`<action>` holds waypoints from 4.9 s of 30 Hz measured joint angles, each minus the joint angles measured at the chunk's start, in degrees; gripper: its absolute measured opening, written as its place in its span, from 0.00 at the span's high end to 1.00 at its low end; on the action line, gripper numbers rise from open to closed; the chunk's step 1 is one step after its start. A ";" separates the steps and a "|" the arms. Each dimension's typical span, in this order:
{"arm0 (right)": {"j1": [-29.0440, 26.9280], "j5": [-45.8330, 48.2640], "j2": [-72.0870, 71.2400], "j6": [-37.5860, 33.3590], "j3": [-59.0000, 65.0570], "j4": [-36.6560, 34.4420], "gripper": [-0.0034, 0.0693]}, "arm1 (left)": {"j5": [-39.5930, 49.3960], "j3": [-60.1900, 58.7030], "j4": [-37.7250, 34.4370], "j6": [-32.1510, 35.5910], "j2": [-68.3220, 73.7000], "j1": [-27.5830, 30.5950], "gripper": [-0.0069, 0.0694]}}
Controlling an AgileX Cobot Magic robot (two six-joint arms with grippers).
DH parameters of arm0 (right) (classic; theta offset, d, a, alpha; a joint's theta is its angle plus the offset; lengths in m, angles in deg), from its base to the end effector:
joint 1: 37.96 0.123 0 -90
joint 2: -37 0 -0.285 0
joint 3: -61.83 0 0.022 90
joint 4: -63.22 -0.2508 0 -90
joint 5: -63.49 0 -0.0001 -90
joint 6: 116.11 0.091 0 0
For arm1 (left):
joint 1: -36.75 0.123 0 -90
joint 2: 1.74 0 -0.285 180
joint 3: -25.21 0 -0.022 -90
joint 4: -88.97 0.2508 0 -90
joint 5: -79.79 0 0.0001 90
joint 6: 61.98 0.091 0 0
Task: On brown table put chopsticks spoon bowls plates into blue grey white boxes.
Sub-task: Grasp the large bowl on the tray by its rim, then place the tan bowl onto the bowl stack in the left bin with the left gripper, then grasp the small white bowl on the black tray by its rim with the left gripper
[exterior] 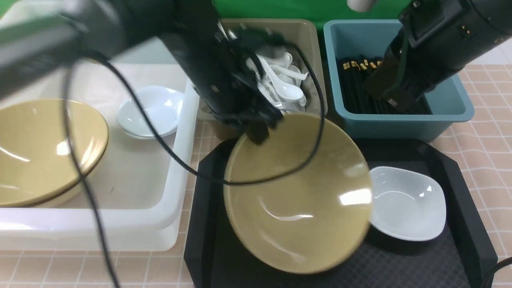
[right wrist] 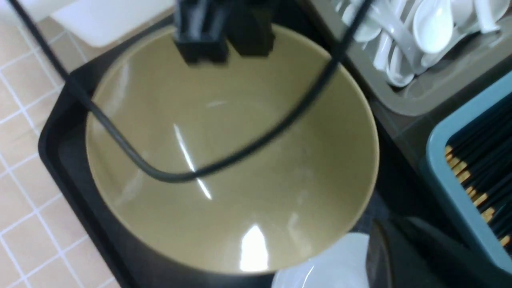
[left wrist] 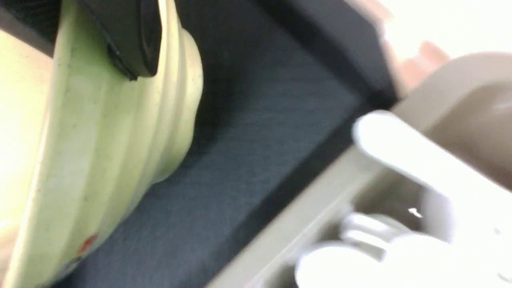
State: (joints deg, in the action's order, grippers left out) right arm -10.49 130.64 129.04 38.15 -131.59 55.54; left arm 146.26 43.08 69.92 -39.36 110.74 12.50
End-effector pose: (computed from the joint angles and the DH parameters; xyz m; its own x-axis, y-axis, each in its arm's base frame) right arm 0.2633 0.1495 0.4043 -0.4742 -0.6789 -0.5605 -0.7621 0.6353 -0.1248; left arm 0.3449 -0.1852 0.3066 -0.7040 0.5839 -0.4043 0.6880 0.7020 -0.1840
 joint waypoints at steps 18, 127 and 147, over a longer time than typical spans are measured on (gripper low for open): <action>8.94 -2.37 0.12 -7.96 -8.63 -5.93 0.89 | 5.16 -1.41 -17.20 3.93 -19.39 39.22 0.88; -6.77 -4.06 -25.60 10.08 24.66 4.99 0.82 | -26.46 9.04 -5.76 -3.68 25.75 -20.76 0.15; -0.28 -5.05 -25.60 7.52 24.66 7.13 0.81 | -22.52 13.39 -4.41 -2.12 24.77 -21.26 0.88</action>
State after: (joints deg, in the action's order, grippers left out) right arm -10.77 125.59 103.44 45.67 -106.94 62.67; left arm 123.73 56.47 65.51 -41.48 135.51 -8.76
